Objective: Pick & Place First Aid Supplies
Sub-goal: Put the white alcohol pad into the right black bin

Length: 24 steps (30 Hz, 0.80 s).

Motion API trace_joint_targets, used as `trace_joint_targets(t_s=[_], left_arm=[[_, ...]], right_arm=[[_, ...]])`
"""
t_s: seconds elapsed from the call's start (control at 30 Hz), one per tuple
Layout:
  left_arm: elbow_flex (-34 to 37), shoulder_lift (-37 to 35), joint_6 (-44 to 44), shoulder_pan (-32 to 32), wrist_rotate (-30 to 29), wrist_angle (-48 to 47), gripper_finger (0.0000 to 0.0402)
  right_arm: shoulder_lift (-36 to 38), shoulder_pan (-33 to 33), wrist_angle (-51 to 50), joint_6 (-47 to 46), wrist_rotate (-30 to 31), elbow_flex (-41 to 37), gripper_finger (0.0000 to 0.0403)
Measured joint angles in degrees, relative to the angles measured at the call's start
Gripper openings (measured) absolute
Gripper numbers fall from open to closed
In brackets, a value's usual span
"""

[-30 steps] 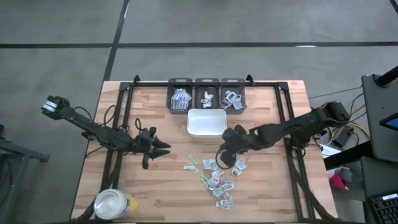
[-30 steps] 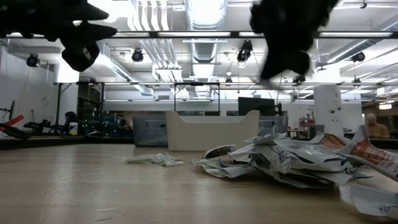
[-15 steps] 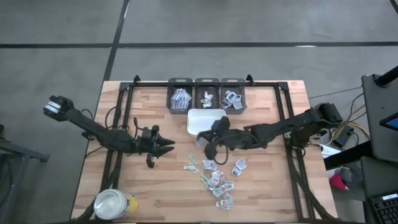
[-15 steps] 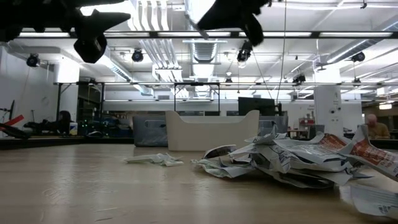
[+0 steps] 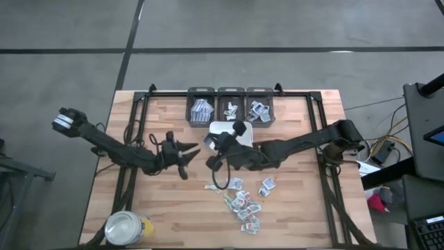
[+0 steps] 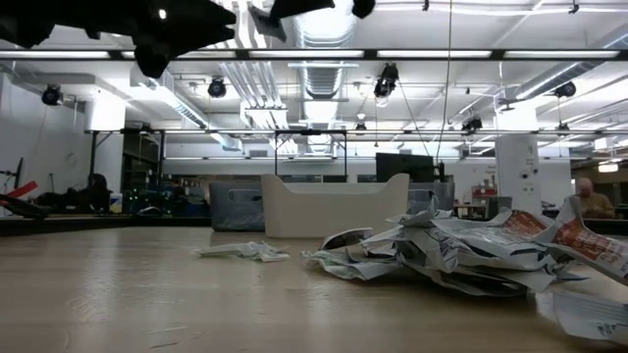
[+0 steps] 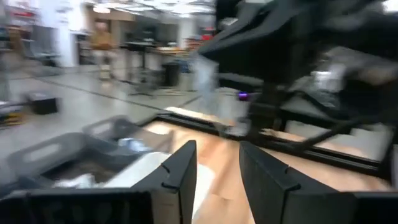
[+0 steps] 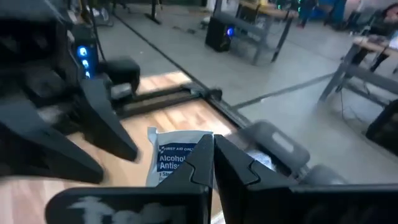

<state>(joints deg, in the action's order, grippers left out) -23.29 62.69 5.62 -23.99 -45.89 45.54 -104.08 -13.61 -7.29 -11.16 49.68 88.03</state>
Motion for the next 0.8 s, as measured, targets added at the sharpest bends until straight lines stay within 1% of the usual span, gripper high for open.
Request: trace_joint_targets(t_s=[0.03, 0.23, 0.37, 0.8], left_arm=[[0.0, 0.0, -0.2, 0.1, -1.2, -0.1, 0.012], [-0.1, 0.0, 1.1, 0.8, -1.7, 0.0, 0.012], [-1.4, 0.6, 2.0, 1.1, -1.8, -0.1, 0.012], [-7.1, 5.6, 2.1, 4.4, -1.6, -0.1, 0.012]], right_arm=[[-0.2, 0.0, 0.2, 1.0, 0.0, 0.6, 0.0008], [-1.0, 0.0, 0.3, 6.4, 0.3, 2.7, 0.0008], [-0.9, 0.0, 0.4, 7.6, 1.8, 2.8, 0.0008], [-1.0, 0.0, 0.2, 9.9, 2.0, 2.7, 0.0008]])
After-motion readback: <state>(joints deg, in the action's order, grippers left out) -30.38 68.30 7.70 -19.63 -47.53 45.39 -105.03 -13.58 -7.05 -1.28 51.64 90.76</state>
